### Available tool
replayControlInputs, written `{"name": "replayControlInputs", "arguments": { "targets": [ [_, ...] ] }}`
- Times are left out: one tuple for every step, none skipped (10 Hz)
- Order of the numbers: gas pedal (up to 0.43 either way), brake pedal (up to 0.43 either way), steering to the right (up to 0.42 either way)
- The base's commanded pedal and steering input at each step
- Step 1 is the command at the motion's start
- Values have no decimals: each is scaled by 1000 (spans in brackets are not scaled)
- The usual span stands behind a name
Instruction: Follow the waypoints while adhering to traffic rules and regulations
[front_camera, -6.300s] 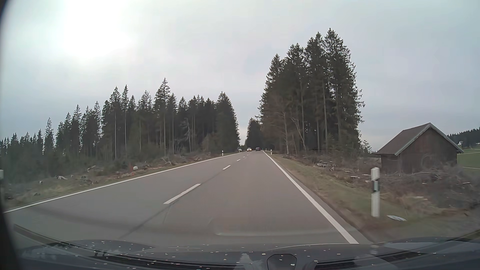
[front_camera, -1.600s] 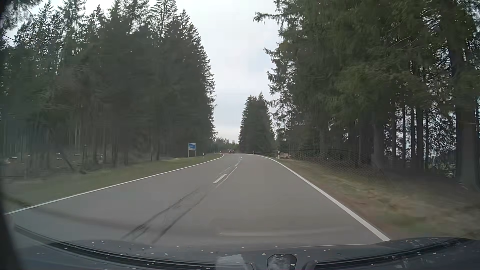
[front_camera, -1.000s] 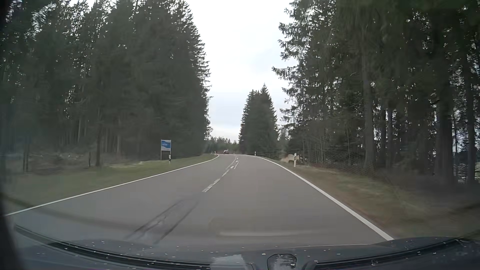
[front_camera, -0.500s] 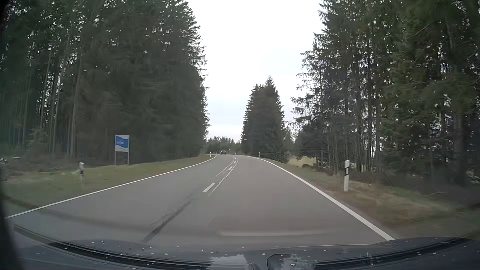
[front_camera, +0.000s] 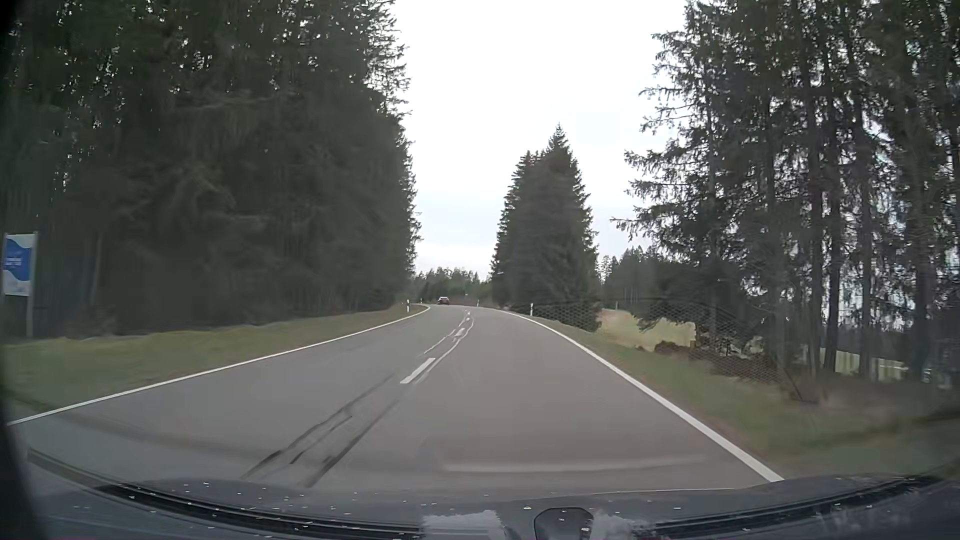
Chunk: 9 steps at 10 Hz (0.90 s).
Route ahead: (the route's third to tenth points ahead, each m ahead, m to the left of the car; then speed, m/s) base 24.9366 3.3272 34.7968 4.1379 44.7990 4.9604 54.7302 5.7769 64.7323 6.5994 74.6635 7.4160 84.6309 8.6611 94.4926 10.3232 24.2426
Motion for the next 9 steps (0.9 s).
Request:
{"name": "replayControlInputs", "arguments": {
  "targets": [
    [150,0,-11],
    [138,0,-11],
    [138,0,-11],
    [138,0,-11],
    [138,0,-11],
    [138,0,-11],
    [130,0,-11],
    [130,0,-11],
    [130,0,-11]
  ]
}}
